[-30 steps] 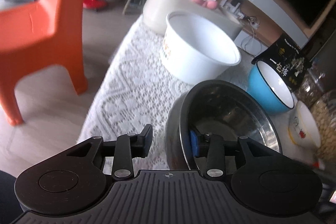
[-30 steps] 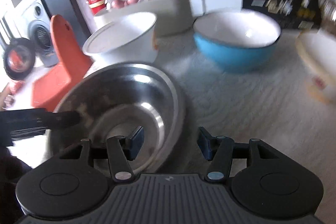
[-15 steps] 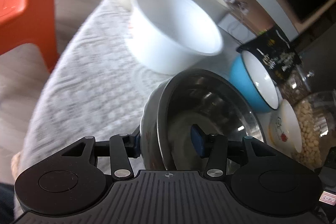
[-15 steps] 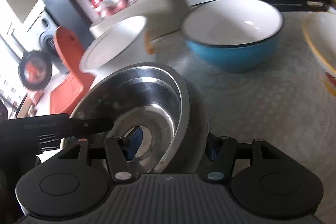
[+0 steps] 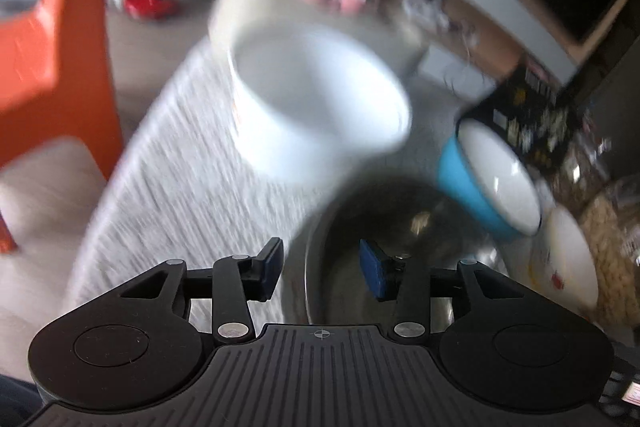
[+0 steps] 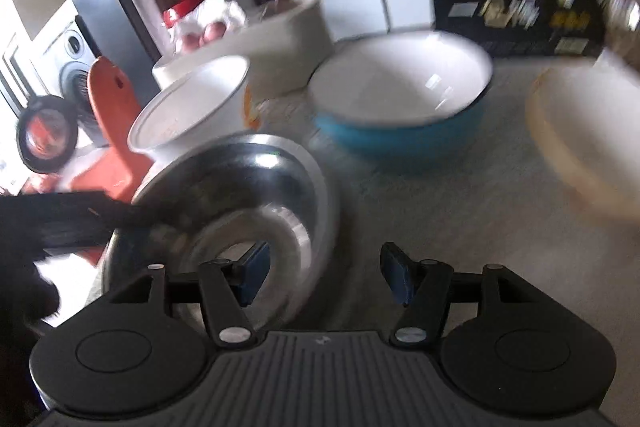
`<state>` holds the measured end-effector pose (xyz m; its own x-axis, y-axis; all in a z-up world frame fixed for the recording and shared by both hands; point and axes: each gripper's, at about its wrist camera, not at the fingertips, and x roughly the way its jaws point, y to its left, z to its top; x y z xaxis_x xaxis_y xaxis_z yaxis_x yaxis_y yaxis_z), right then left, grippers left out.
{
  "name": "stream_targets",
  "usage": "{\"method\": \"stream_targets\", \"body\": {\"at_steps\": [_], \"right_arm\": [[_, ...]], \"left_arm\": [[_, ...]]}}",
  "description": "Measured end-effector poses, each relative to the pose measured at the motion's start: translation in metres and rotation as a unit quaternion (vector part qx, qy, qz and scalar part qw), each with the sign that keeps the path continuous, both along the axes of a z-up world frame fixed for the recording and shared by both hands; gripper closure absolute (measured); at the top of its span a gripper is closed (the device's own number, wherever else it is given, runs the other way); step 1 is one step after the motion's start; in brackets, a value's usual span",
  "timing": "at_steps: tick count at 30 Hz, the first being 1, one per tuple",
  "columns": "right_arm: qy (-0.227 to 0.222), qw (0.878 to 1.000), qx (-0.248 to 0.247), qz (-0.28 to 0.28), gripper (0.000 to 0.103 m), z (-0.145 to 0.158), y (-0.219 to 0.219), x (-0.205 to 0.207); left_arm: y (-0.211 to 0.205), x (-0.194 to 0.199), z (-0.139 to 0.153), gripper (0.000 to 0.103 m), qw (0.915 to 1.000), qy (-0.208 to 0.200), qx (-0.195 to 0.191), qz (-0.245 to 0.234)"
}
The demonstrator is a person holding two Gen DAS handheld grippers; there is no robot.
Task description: Organize plates and bowls
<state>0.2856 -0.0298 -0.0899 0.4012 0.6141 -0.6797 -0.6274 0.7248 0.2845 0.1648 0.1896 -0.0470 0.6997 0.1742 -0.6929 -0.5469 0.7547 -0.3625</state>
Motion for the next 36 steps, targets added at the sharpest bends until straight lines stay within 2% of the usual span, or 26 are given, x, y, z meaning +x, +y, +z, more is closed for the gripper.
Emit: {"method": "stream_targets", "body": {"at_steps": [2,4,6,7,9,11,12,14,16,20,23,24,25,31,36], "right_arm": [[-0.026,1.0,0.011,-0.007,0.04,0.02,-0.026,0.002],[-0.05,0.998,0.019,-0.034,0.032,0.04,-0.063,0.008],[-0.068,0.994,0.013,-0.085,0.026,0.052,-0.101,0.021],[-0.071,0.991,0.006,-0.109,0.026,0.055,-0.117,0.03],[-0.066,0.984,-0.016,-0.162,0.026,0.054,-0.147,0.053],[-0.054,0.98,-0.023,-0.188,0.026,0.048,-0.168,0.071],[-0.037,0.98,-0.021,-0.193,0.026,0.043,-0.176,0.081],[0.001,0.982,-0.007,-0.191,0.026,0.033,-0.187,0.097],[0.03,0.982,0.008,-0.184,0.026,0.023,-0.19,0.111],[0.046,0.983,0.005,-0.177,0.029,0.008,-0.18,0.122],[0.058,0.983,0.007,-0.174,0.045,-0.002,-0.169,0.129],[0.065,0.983,0.008,-0.17,0.054,-0.005,-0.166,0.13],[0.072,0.983,0.005,-0.167,0.057,-0.008,-0.163,0.132],[0.045,0.987,-0.019,-0.153,0.06,-0.008,-0.154,0.121],[0.033,0.991,-0.032,-0.122,0.059,-0.005,-0.149,0.09]], "left_arm": [[-0.009,-0.008,0.025,0.057,0.9978,-0.03,0.051,0.028],[-0.02,-0.009,0.049,0.057,0.9946,-0.065,0.075,0.03],[-0.037,0.006,0.063,0.057,0.9938,-0.098,0.049,-0.019],[-0.047,0.02,0.065,0.057,0.9923,-0.107,0.022,-0.059],[-0.069,0.053,0.059,0.057,0.9857,-0.105,-0.037,-0.126],[-0.093,0.088,0.046,0.057,0.9778,-0.09,-0.082,-0.17],[-0.106,0.105,0.039,0.057,0.9762,-0.079,-0.089,-0.182],[-0.127,0.134,0.026,0.057,0.9785,-0.045,-0.077,-0.186],[-0.145,0.155,0.016,0.057,0.9791,-0.019,-0.064,-0.192],[-0.163,0.185,0.0,0.057,0.9769,0.006,-0.055,-0.207],[-0.169,0.195,-0.011,0.059,0.9747,0.01,-0.057,-0.216],[-0.17,0.197,-0.011,0.06,0.9738,0.01,-0.058,-0.22],[-0.173,0.199,-0.013,0.062,0.9728,0.011,-0.058,-0.224],[-0.178,0.19,-0.01,0.063,0.9683,0.017,-0.036,-0.247],[-0.179,0.157,-0.004,0.063,0.9656,0.035,-0.017,-0.257]]}}
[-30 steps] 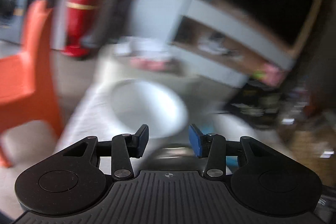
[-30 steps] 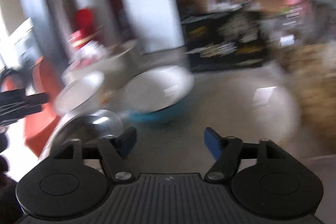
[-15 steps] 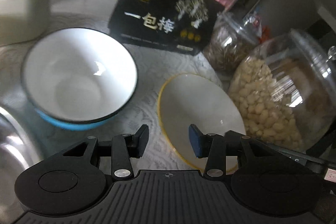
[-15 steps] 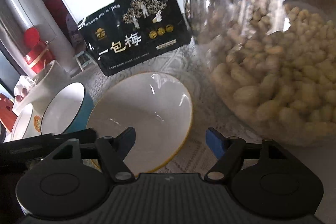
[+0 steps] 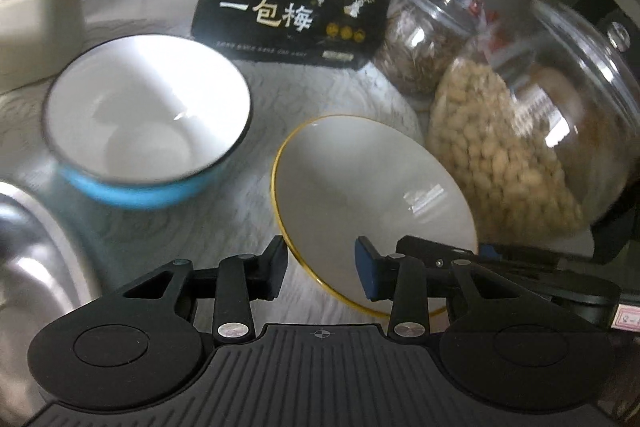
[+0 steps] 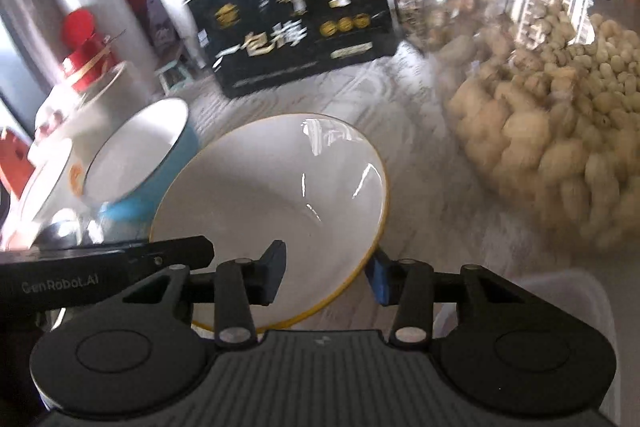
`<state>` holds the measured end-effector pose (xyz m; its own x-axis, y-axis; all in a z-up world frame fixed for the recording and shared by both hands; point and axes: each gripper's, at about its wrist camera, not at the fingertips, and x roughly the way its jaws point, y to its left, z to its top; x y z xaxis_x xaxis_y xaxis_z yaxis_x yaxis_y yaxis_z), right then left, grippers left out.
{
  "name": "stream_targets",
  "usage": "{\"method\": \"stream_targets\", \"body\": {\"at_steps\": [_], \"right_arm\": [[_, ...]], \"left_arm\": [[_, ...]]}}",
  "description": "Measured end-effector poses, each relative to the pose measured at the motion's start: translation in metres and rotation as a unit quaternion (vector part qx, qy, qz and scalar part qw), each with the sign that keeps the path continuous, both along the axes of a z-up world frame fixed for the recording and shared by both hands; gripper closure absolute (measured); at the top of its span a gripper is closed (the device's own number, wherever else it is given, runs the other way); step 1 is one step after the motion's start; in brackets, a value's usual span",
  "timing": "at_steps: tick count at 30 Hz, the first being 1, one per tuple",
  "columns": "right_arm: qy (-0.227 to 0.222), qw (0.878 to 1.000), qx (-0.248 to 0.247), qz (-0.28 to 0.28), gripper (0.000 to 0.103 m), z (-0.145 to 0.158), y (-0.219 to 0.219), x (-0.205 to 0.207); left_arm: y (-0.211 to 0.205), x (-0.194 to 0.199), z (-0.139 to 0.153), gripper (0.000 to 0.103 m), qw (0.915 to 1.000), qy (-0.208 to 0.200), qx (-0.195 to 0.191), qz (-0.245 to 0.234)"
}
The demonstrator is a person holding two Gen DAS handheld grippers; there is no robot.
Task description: Organize plates and bowls
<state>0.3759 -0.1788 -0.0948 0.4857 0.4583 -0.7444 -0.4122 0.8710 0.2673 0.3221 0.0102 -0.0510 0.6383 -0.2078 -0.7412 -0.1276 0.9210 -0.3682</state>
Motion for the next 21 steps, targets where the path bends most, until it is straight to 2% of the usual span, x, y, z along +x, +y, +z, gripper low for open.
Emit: {"method": "stream_targets", "body": {"at_steps": [9,15,16,19,21], "right_arm": [[0.01,0.999,0.008,0.045,0.058,0.0,-0.004,-0.07],[0.012,0.997,-0.005,0.08,0.054,0.004,0.003,-0.101],[0.009,0.996,-0.007,0.089,0.054,0.005,0.005,-0.105],[0.011,0.996,-0.002,0.091,0.054,0.006,0.006,-0.103],[0.022,0.997,0.013,0.078,0.055,0.005,0.003,-0.096]], "left_arm": [[0.008,-0.078,0.003,0.063,0.9997,0.015,-0.015,-0.012],[0.017,-0.114,0.004,0.063,0.9989,0.027,-0.035,-0.015],[0.021,-0.117,0.004,0.064,0.9988,0.026,-0.041,-0.011],[0.035,-0.119,0.001,0.076,0.9976,0.025,-0.064,0.012],[0.041,-0.12,0.002,0.076,0.9971,0.015,-0.068,0.03]]}}
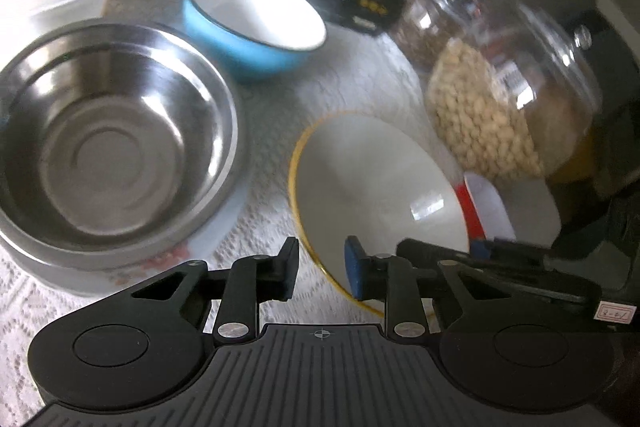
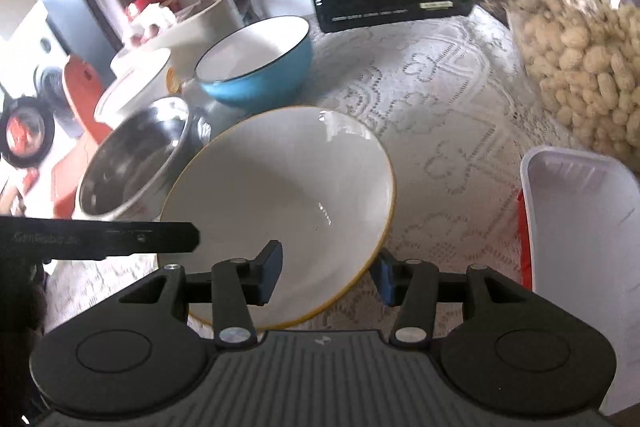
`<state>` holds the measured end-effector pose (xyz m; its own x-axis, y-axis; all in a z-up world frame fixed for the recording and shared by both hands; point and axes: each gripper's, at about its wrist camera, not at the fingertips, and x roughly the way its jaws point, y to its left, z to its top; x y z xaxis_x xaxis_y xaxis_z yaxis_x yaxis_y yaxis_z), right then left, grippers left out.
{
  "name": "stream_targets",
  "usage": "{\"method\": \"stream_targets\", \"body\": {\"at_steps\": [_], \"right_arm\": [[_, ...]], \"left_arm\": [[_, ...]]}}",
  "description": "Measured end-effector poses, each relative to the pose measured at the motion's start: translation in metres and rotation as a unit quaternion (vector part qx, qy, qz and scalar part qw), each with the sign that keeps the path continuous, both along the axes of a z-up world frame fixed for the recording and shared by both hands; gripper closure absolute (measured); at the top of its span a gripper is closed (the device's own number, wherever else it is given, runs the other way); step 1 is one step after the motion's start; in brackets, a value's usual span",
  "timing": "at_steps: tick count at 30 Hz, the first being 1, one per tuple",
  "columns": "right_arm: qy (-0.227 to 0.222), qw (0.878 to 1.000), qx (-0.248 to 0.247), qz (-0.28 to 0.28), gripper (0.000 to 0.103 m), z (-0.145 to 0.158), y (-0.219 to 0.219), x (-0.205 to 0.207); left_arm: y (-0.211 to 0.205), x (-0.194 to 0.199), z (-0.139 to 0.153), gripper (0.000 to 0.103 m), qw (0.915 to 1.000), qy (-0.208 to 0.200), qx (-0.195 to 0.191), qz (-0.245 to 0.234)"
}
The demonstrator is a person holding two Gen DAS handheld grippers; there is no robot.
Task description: Organize plates and bowls
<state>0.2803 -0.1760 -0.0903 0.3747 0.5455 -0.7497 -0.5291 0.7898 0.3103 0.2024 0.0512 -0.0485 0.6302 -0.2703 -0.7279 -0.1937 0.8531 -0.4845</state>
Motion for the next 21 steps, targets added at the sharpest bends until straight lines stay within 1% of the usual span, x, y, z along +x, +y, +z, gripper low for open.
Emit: {"method": "stream_targets", "body": {"at_steps": [1,4,7,11,13,16,19,21], "right_arm": [[0.002,1.0,0.005,-0.007,0.055,-0.001,-0.001,0.003],[-0.012,0.999,0.01,-0.038,0.056,-0.006,0.002,0.012],[-0.019,0.998,0.035,-0.05,0.056,-0.013,0.004,0.018],[-0.029,0.997,0.05,-0.045,0.056,-0.014,0.004,0.017],[-0.032,0.997,0.061,-0.038,0.056,-0.013,0.002,0.015],[-0.036,0.996,0.072,-0.032,0.055,-0.012,0.0,0.012],[-0.027,0.996,0.086,-0.024,0.055,-0.011,-0.001,0.011],[-0.026,0.996,0.082,-0.017,0.055,-0.012,0.002,0.011]], "left_arm": [[0.001,0.0,0.001,0.076,1.0,-0.003,0.005,0.006],[0.002,0.005,0.003,0.076,0.9997,-0.006,0.014,0.02],[0.0,0.01,0.002,0.076,0.9996,-0.003,0.015,0.023],[-0.007,0.015,0.0,0.075,0.9997,0.002,0.02,0.014],[-0.009,0.015,0.001,0.075,0.9994,0.006,0.031,0.016],[-0.008,0.013,0.001,0.075,0.9993,0.016,0.028,0.018],[-0.006,0.01,0.003,0.074,0.9991,0.022,0.028,0.022],[-0.004,0.007,0.002,0.074,0.9991,0.02,0.026,0.026]]}}
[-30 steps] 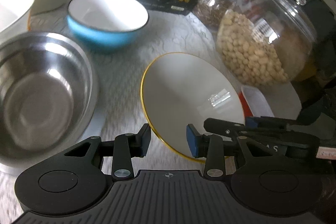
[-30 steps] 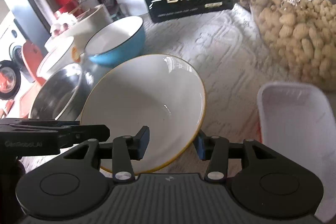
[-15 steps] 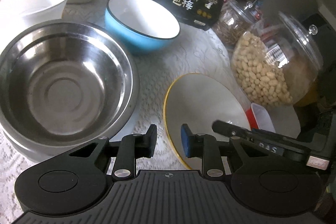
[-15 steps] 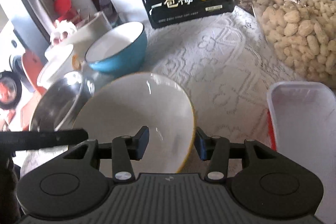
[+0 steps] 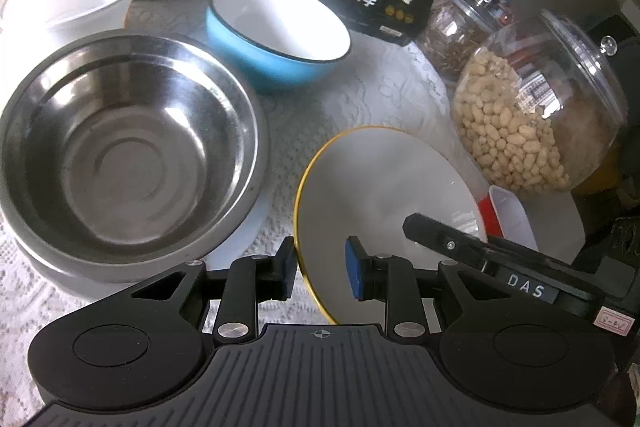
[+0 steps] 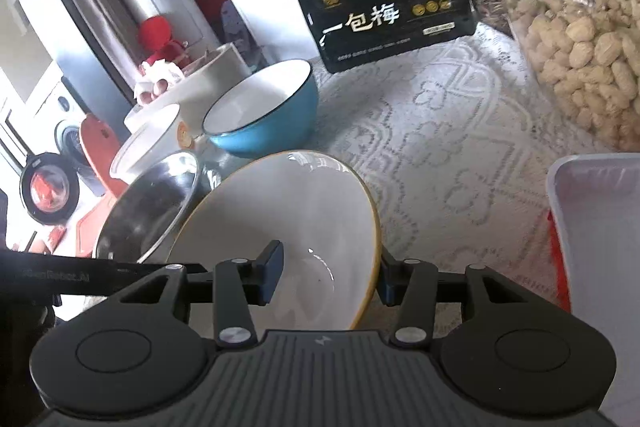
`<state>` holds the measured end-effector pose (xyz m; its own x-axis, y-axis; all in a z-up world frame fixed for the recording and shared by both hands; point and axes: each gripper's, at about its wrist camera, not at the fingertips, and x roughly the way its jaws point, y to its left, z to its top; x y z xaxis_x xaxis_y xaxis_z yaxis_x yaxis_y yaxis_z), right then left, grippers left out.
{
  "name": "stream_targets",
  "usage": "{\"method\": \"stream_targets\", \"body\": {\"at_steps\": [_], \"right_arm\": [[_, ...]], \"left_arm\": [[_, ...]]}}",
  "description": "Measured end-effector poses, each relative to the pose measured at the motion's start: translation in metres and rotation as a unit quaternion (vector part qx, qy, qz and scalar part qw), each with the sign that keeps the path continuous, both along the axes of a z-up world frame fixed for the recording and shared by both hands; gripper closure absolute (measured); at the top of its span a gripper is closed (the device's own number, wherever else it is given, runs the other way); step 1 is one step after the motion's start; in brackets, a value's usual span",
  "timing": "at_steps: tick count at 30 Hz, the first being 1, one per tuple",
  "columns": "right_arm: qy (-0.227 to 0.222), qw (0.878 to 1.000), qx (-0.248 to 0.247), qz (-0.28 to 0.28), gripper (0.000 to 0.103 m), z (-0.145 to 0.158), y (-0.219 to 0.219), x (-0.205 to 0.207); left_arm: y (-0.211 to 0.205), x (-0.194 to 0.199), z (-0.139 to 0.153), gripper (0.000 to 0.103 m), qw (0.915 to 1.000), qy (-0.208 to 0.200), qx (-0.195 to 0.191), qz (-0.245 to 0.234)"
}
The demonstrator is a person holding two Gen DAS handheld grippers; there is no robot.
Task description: Organize plates and bowls
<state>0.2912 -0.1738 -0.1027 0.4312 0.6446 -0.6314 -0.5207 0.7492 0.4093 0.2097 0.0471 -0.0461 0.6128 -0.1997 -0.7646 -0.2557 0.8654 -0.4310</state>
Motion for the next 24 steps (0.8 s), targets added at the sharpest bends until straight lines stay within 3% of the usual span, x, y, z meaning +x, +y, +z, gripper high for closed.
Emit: {"method": "stream_targets", "body": {"at_steps": [7,18,24], "right_arm": [[0.003,1.0,-0.016,-0.001,0.055,-0.007,0.003,0.002],[0.0,0.999,-0.045,0.021,0.055,-0.02,0.001,-0.01],[-0.014,1.0,-0.028,-0.002,0.055,-0.018,-0.01,-0.021]], "left_arm": [[-0.005,-0.001,0.001,0.075,0.9999,-0.008,0.009,-0.003],[-0.011,-0.013,-0.008,0.077,0.9998,0.003,-0.02,-0.008],[-0.017,-0.019,-0.005,0.077,0.9999,-0.003,-0.005,-0.015]]}}
